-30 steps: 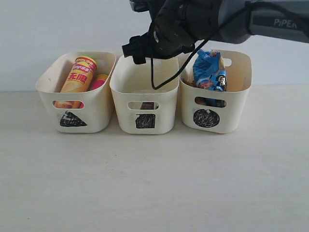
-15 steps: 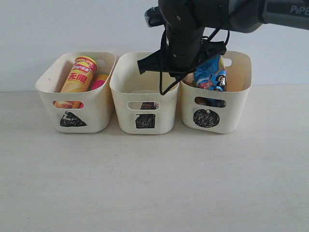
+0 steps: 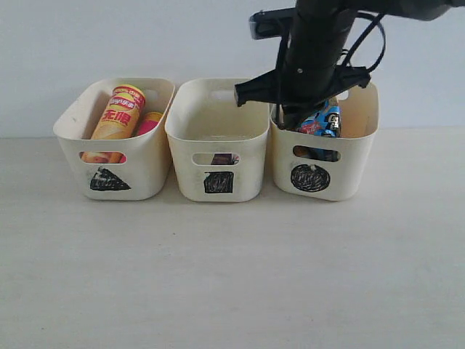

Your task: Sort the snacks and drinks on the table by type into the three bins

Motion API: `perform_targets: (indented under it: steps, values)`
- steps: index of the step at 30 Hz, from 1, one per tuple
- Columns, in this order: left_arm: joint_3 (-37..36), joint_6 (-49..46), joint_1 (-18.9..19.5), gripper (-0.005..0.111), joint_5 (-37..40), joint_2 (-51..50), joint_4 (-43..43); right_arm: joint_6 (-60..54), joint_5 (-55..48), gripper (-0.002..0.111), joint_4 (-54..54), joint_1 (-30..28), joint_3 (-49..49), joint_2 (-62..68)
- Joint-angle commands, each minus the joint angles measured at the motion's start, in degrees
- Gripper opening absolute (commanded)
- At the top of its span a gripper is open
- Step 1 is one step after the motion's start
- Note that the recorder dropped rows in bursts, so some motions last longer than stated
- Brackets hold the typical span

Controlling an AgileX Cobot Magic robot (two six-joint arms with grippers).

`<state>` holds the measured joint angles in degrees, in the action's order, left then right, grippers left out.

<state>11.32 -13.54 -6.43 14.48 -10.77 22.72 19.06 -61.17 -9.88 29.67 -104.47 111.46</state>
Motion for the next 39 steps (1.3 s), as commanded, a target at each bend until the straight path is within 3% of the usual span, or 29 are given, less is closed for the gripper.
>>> perform_targets:
  steps: [1, 6, 23, 30, 39]
  values:
    - [-0.2, -0.2, -0.1, 0.004, -0.5, 0.4, 0.4, -1.3, -0.6, 0.0, 0.4, -3.5, 0.3, -4.1]
    - [-0.2, -0.2, -0.1, 0.004, -0.5, 0.4, 0.4, -2.0, 3.6, 0.0, 0.6, -8.7, 8.3, -11.2]
    - [-0.2, -0.2, -0.1, 0.004, -0.5, 0.4, 0.4, 0.5, 38.9, 0.0, -0.5, -26.7, 59.2, -49.9]
    - [-0.2, -0.2, -0.1, 0.004, -0.5, 0.4, 0.4, 0.5, 40.0, 0.0, -2.8, -27.8, 68.1, -62.2]
    - [-0.2, -0.2, -0.1, 0.004, -0.5, 0.4, 0.4, 0.5, 38.4, 0.0, -0.9, -27.8, 70.3, -68.6]
